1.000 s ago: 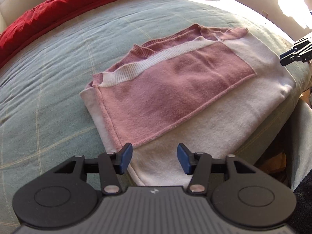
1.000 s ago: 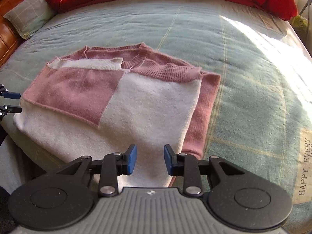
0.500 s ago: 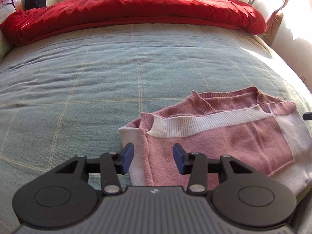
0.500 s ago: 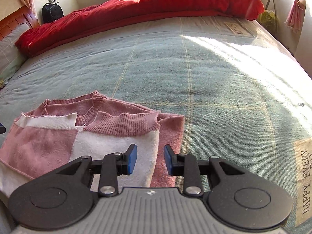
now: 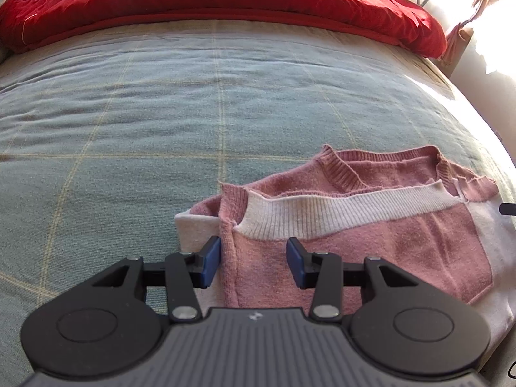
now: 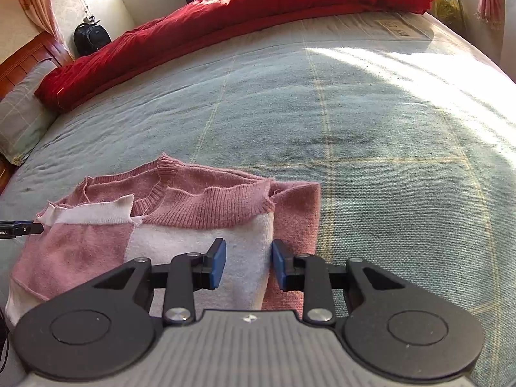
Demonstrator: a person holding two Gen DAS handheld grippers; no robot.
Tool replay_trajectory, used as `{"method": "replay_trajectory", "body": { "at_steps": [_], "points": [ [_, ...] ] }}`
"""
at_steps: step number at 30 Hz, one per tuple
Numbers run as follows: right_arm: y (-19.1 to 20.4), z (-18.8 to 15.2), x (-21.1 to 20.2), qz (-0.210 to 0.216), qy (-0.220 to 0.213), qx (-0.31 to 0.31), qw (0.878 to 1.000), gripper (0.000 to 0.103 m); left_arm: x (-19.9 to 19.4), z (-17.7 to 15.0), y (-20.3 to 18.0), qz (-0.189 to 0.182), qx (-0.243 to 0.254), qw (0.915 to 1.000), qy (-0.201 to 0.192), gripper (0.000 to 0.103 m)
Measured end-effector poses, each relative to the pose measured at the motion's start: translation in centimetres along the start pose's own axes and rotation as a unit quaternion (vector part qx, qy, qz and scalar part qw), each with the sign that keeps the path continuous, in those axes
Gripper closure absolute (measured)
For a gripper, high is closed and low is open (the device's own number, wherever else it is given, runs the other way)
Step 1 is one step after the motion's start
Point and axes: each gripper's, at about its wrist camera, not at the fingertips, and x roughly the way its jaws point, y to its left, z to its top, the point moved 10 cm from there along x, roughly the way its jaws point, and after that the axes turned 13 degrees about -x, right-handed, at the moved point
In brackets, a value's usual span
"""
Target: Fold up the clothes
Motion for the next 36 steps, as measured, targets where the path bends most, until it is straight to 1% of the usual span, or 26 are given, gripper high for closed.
{"method": "replay_trajectory", "body": {
  "at_steps": [4, 5, 6, 7, 8, 9, 10, 13, 16, 18, 20, 21, 23, 24, 26, 28, 30, 31, 32, 34, 36],
  "points": [
    [0.3, 0.0, 0.9, 0.012, 0.005, -0.002, 1.0, 0.069, 0.5, 0.1, -0.5, -0.01, 0.004, 0.9999, 0.0, 0.061],
    [0.5, 0.1, 0.9, 0.011, 0.006, -0.006, 1.0, 0.072, 0.6, 0.1, -0.7, -0.011, 0.007, 0.9999, 0.001, 0.061],
    [0.7, 0.2, 0.9, 0.004, 0.007, -0.018, 1.0, 0.075, 0.6, 0.0, -0.9, -0.009, 0.014, 0.9999, 0.002, 0.064],
    [1.0, 0.3, 0.8, -0.002, 0.008, -0.029, 1.0, 0.083, 0.7, -0.1, -1.0, -0.006, 0.022, 0.9997, 0.002, 0.075],
    [1.3, 0.4, 0.6, -0.006, 0.007, -0.038, 0.999, 0.089, 0.6, -0.2, -1.0, -0.002, 0.026, 0.9997, 0.0, 0.081],
    [1.6, 0.6, 0.4, -0.01, 0.004, -0.044, 0.999, 0.092, 0.5, -0.1, -1.0, 0.0, 0.027, 0.9996, -0.002, 0.096],
    [1.7, 0.8, 0.1, -0.015, 0.001, -0.05, 0.999, 0.095, 0.2, 0.0, -0.9, 0.003, 0.026, 0.9996, -0.007, 0.098],
    [1.8, 1.6, -1.2, -0.029, -0.015, -0.062, 0.998, 0.096, -1.3, 0.8, -0.9, -0.003, 0.013, 0.9994, -0.032, 0.099],
    [1.3, 2.5, -2.6, -0.044, -0.03, -0.063, 0.997, 0.096, -2.8, 1.7, -1.0, -0.006, 0.018, 0.9981, -0.059, 0.099],
    [1.0, 2.7, -2.8, -0.05, -0.033, -0.064, 0.996, 0.096, -2.2, 1.6, -0.6, 0.001, 0.016, 0.9985, -0.053, 0.099],
    [0.6, 2.0, -1.5, -0.053, -0.013, -0.058, 0.997, 0.095, -1.2, 1.2, 0.0, 0.012, 0.011, 0.9991, -0.039, 0.099],
    [0.3, 1.5, -0.7, -0.055, 0.002, -0.053, 0.997, 0.095, -0.7, 1.0, 0.4, 0.017, 0.008, 0.9993, -0.032, 0.098],
    [-0.1, 0.6, 0.5, -0.067, 0.029, -0.048, 0.996, 0.09, 0.0, 0.4, 0.9, 0.028, 0.002, 0.9994, -0.021, 0.095],
    [0.0, 0.6, 0.2, -0.072, 0.026, -0.048, 0.996, 0.089, 0.0, 0.2, 1.0, 0.033, 0.002, 0.9993, -0.019, 0.093],
    [0.2, 0.9, -0.7, -0.08, 0.019, -0.049, 0.995, 0.081, -0.9, 0.2, 0.8, 0.038, 0.01, 0.999, -0.02, 0.091],
    [0.7, 1.6, -2.2, -0.087, 0.004, -0.057, 0.995, 0.078, -2.1, 0.4, 0.6, 0.048, 0.023, 0.9983, -0.023, 0.085],
    [2.0, 2.3, -3.1, -0.074, -0.004, -0.064, 0.995, 0.076, -3.4, 0.7, 0.2, 0.059, 0.036, 0.9973, -0.024, 0.079],
    [2.7, 2.7, -3.6, -0.066, -0.008, -0.067, 0.996, 0.074, -4.1, 0.7, -0.2, 0.056, 0.042, 0.9972, -0.024, 0.075],
    [3.7, 2.9, -3.5, -0.045, -0.005, -0.067, 0.997, 0.069, -4.8, 0.7, -1.1, 0.043, 0.048, 0.9977, -0.019, 0.072],
    [5.8, 2.8, -2.8, -0.006, 0.008, -0.063, 0.998, 0.066, -5.8, 0.0, -3.6, -0.002, 0.049, 0.9988, -0.001, 0.055],
    [7.8, 2.4, -1.5, 0.008, 0.024, -0.072, 0.997, 0.066, -6.2, -1.1, -6.1, -0.042, 0.049, 0.9977, 0.022, 0.051]
  ]
}}
